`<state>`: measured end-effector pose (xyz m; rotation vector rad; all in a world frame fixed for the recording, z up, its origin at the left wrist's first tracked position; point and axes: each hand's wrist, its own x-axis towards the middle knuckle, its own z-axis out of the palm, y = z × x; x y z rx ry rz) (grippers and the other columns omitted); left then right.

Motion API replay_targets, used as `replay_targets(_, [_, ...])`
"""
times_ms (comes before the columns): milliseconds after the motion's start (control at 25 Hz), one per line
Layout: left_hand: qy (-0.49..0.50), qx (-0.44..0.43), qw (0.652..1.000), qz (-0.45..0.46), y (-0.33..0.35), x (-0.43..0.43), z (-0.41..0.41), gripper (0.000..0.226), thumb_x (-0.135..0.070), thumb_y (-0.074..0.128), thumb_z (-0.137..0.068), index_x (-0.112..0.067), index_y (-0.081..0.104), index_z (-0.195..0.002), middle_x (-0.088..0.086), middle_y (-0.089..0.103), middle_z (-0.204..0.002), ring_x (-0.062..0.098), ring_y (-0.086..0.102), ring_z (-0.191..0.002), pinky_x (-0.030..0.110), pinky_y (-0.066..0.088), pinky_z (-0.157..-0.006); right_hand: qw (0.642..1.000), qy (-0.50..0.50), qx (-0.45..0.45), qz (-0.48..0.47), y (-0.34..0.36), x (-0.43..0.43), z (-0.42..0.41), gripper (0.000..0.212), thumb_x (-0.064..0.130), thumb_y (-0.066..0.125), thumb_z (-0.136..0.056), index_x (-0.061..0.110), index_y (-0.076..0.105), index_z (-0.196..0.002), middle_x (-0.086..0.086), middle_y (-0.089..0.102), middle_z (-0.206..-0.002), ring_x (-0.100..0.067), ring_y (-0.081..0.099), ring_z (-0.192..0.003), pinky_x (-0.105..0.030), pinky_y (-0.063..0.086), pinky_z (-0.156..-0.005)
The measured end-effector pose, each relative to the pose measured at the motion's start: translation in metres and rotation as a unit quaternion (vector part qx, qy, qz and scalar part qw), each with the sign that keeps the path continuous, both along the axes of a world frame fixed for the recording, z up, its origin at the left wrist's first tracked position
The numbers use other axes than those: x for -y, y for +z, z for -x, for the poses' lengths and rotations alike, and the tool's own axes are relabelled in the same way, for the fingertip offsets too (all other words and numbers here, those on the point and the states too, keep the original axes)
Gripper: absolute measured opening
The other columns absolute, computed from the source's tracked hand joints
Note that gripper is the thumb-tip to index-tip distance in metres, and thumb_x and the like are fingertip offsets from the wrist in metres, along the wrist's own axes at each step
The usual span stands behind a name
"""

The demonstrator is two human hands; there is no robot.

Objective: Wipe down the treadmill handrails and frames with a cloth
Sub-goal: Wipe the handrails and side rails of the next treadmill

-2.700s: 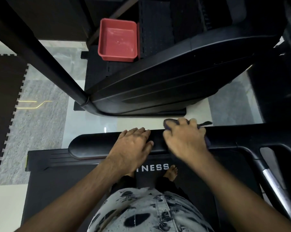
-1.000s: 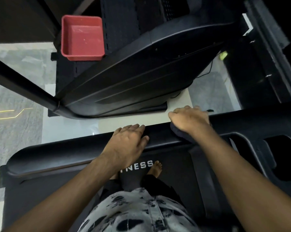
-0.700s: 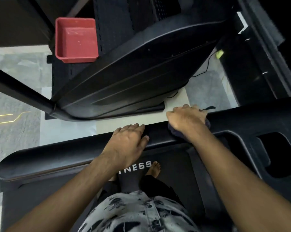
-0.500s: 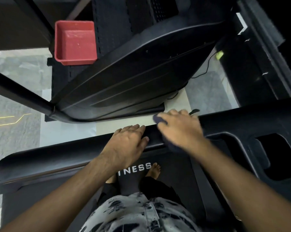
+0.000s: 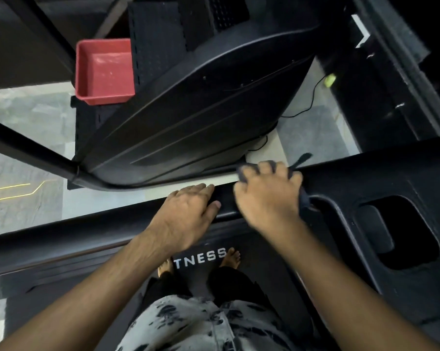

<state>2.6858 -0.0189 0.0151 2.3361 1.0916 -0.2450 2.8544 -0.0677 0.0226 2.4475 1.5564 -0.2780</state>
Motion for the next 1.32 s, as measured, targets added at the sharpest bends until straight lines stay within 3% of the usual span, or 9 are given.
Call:
replay_targets(120, [-0.003, 0.007, 1.000, -0.009, -0.004, 0.001, -0.006, 0.065, -0.052, 0.023, -0.096, -0.012, 0.041, -0.145, 0.009, 0.046, -0.149, 0.023, 0.040, -0.139, 0.043, 0.032, -0.113, 0.993, 0.088, -0.082, -0.014, 0.000, 0.005, -0.010, 0.052, 0.048, 0.027, -0.093, 0.037, 0.046, -0.140, 0.000, 0.050, -0.142, -0.029, 0.042, -0.129, -0.052, 0.034, -0.100])
replay_targets(240, [-0.005, 0.009, 1.000, -0.001, -0.003, 0.001, -0.011, 0.058, -0.046, 0.031, -0.100, -0.012, 0.038, -0.147, 0.008, 0.043, -0.151, 0.021, 0.036, -0.142, 0.041, 0.030, -0.116, 0.992, -0.084, -0.056, 0.076, 0.006, -0.029, -0.041, 0.052, 0.044, 0.024, -0.095, 0.026, 0.053, -0.135, -0.010, 0.051, -0.138, -0.034, 0.042, -0.125, -0.056, 0.033, -0.101])
replay_targets(400, [-0.038, 0.014, 0.999, 0.007, 0.002, -0.001, -0.022, 0.060, -0.047, 0.028, -0.099, -0.012, 0.036, -0.147, 0.009, 0.043, -0.150, 0.022, 0.036, -0.141, 0.040, 0.030, -0.115, 0.995, 0.086, -0.052, 0.004, -0.002, 0.008, -0.013, 0.055, 0.049, 0.025, -0.090, 0.037, 0.047, -0.139, 0.000, 0.052, -0.138, -0.027, 0.044, -0.126, -0.050, 0.034, -0.097])
replay_targets(560, [-0.055, 0.021, 0.998, 0.038, 0.004, -0.006, -0.035, 0.053, -0.042, 0.035, -0.102, -0.012, 0.038, -0.146, 0.009, 0.044, -0.150, 0.023, 0.037, -0.140, 0.040, 0.030, -0.115, 0.992, -0.103, 0.006, 0.068, 0.002, -0.021, -0.057, 0.054, 0.046, 0.025, -0.095, 0.025, 0.054, -0.134, -0.009, 0.052, -0.136, -0.034, 0.042, -0.124, -0.056, 0.031, -0.101])
replay_targets(720, [-0.075, 0.044, 0.995, 0.054, 0.003, -0.012, -0.049, 0.040, -0.039, 0.036, -0.101, -0.016, 0.047, -0.131, 0.006, 0.057, -0.129, 0.027, 0.051, -0.124, 0.040, 0.040, -0.104, 0.999, 0.037, -0.038, 0.005, 0.000, 0.009, -0.037, 0.057, 0.049, 0.026, -0.088, 0.037, 0.050, -0.138, -0.001, 0.054, -0.138, -0.029, 0.045, -0.126, -0.051, 0.034, -0.099])
replay_targets(840, [-0.086, 0.041, 0.993, 0.067, 0.003, -0.014, -0.055, 0.045, -0.037, 0.036, -0.102, -0.011, 0.045, -0.137, 0.008, 0.052, -0.140, 0.025, 0.046, -0.131, 0.038, 0.035, -0.109, 0.982, -0.174, 0.005, 0.070, 0.014, -0.015, -0.069, 0.052, 0.047, 0.028, -0.095, 0.026, 0.053, -0.135, -0.009, 0.050, -0.137, -0.034, 0.040, -0.125, -0.053, 0.032, -0.100])
replay_targets(1000, [-0.090, 0.048, 0.991, 0.084, 0.002, -0.017, -0.063, 0.043, -0.037, 0.035, -0.102, -0.011, 0.046, -0.135, 0.007, 0.054, -0.134, 0.025, 0.049, -0.126, 0.038, 0.038, -0.106, 0.997, -0.059, 0.023, 0.043, 0.003, 0.003, -0.035, 0.043, 0.049, 0.041, -0.086, 0.027, 0.059, -0.118, -0.007, 0.052, -0.122, -0.033, 0.044, -0.113, -0.058, 0.032, -0.097])
replay_targets(1120, [-0.096, 0.044, 0.991, 0.079, -0.001, -0.016, -0.071, 0.045, -0.039, 0.034, -0.102, -0.011, 0.044, -0.136, 0.007, 0.052, -0.137, 0.025, 0.047, -0.127, 0.037, 0.036, -0.106, 0.978, -0.167, -0.008, 0.125, 0.007, -0.028, -0.091, 0.049, 0.047, 0.034, -0.094, 0.026, 0.053, -0.133, -0.010, 0.043, -0.137, -0.037, 0.035, -0.127, -0.061, 0.028, -0.101])
replay_targets(1320, [-0.097, 0.073, 0.989, 0.079, -0.003, -0.015, -0.090, 0.049, -0.038, 0.034, -0.103, -0.011, 0.039, -0.144, 0.009, 0.046, -0.148, 0.021, 0.039, -0.138, 0.030, 0.028, -0.114, 0.995, 0.004, -0.064, 0.082, 0.002, -0.012, -0.096, 0.049, 0.047, 0.031, -0.093, 0.038, 0.048, -0.138, 0.000, 0.047, -0.145, -0.029, 0.038, -0.132, -0.056, 0.030, -0.102])
